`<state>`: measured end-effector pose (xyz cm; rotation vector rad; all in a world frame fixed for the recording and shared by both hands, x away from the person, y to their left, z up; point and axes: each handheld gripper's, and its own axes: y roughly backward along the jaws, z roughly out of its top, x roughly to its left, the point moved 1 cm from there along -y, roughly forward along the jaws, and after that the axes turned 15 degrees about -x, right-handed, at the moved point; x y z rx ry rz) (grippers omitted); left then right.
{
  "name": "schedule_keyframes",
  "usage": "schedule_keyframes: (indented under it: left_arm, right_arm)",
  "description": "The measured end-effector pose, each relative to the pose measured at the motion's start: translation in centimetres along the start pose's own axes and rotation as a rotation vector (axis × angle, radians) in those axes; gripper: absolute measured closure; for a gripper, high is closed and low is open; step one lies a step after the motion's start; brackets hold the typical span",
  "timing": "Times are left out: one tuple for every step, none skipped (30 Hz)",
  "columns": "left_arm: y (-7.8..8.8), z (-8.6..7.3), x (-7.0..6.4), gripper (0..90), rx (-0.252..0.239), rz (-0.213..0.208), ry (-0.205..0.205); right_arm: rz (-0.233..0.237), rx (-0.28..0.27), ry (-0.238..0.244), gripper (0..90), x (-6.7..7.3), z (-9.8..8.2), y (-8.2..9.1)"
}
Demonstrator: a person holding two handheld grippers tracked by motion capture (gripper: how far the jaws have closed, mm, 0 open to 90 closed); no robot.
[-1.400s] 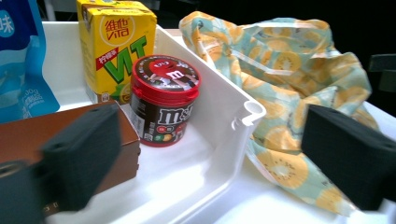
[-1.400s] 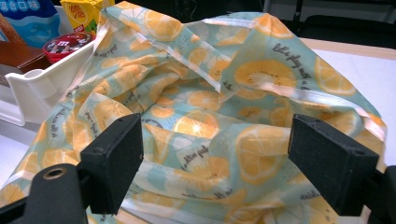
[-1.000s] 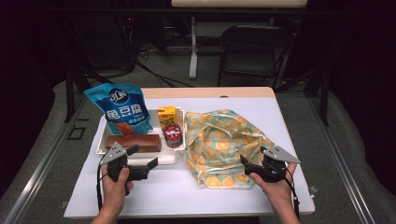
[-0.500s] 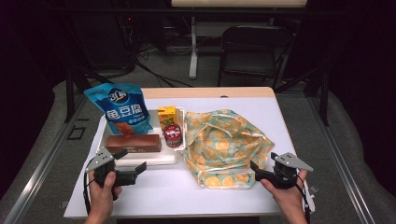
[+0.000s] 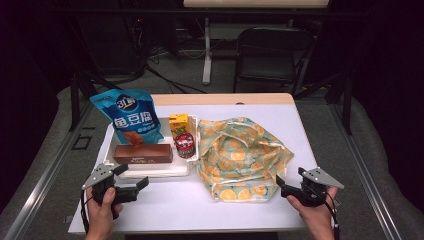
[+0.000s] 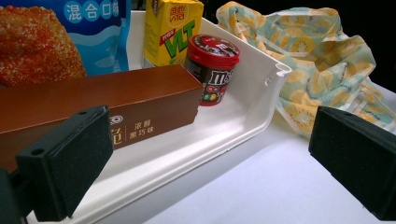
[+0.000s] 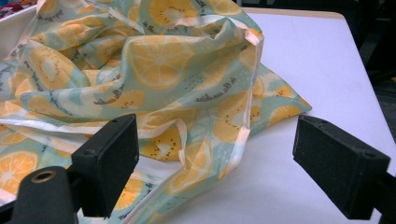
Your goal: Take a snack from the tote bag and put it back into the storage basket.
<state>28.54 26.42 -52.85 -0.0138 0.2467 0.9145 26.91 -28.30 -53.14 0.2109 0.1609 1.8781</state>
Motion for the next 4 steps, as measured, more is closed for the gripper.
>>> schedule_keyframes:
  left_arm:
    - [-0.02,0.01,-0.03,0.0,-0.002,-0.001,0.002]
    - [-0.03,-0.01,-0.05,0.0,-0.004,0.0,-0.001]
    - [-0.06,-0.02,-0.06,0.0,-0.004,0.001,-0.003]
    - [-0.08,-0.02,-0.07,0.0,-0.002,0.002,-0.003]
  right_arm:
    - [0.002,0.0,0.003,13.5,0.06,0.04,0.02]
    - [0.006,-0.009,-0.001,13.4,0.17,0.05,-0.01]
    - [0.008,-0.009,0.0,13.4,0.2,0.09,0.01]
    - [0.007,-0.012,0.0,13.4,0.25,0.09,-0.01]
